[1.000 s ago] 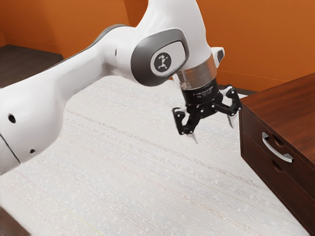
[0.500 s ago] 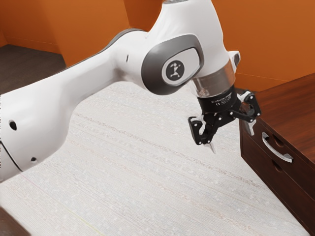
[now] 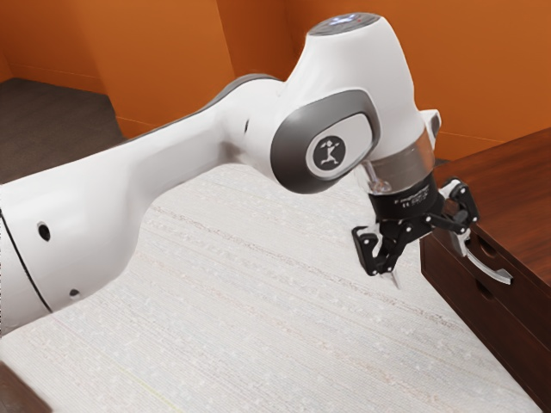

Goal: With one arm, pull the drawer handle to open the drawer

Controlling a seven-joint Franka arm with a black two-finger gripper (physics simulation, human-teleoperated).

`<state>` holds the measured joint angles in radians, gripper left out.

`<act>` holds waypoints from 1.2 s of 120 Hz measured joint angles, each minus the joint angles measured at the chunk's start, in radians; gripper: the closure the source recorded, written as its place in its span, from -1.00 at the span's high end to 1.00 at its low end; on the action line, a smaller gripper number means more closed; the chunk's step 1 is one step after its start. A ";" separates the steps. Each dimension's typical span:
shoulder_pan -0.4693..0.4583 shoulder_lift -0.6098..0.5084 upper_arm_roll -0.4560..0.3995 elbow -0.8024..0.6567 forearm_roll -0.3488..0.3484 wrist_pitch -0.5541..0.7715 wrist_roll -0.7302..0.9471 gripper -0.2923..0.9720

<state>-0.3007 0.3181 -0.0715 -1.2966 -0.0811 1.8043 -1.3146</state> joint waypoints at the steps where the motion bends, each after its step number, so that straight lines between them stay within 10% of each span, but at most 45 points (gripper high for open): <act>1: 0.000 0.002 0.000 0.000 0.000 0.002 0.000 0.50; 144: 0.011 0.017 -0.016 -0.073 -0.109 0.193 0.026 0.33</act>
<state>-0.2898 0.3351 -0.0874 -1.3693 -0.1896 1.9970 -1.2888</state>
